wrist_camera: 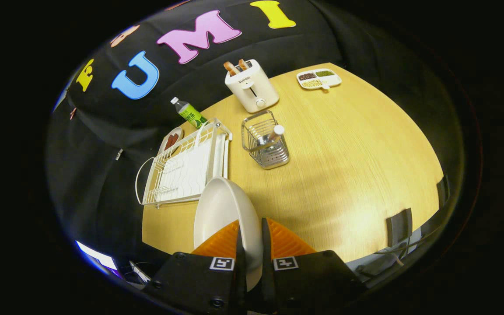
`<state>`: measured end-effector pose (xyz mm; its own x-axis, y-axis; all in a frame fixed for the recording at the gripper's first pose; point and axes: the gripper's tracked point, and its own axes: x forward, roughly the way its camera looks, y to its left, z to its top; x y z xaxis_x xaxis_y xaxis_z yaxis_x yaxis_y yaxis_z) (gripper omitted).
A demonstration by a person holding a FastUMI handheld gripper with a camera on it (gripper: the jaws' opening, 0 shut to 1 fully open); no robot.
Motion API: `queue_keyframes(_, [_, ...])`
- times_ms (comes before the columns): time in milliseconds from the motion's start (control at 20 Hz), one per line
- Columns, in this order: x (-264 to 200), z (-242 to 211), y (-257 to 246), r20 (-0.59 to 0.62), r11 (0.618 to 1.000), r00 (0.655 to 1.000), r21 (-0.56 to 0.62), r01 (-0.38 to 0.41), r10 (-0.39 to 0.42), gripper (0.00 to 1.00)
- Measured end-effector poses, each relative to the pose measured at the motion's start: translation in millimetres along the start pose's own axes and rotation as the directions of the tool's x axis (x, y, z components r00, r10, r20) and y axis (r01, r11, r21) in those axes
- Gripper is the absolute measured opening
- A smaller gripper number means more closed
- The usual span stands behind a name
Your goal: Take the plate from the dish rack, then take the spoon from the basket and place it into the plate.
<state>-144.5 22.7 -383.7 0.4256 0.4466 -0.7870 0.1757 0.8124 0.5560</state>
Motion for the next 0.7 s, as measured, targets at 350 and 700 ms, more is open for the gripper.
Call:
queue_keyframes(350, [26.0, -26.9, -30.7, -0.049, 0.997, 0.998, 0.064, -0.043, 0.046, 0.17])
queue_keyframes(700, [49.9, -23.8, -43.1, -0.083, 0.995, 0.995, 0.083, -0.05, 0.056, 0.17])
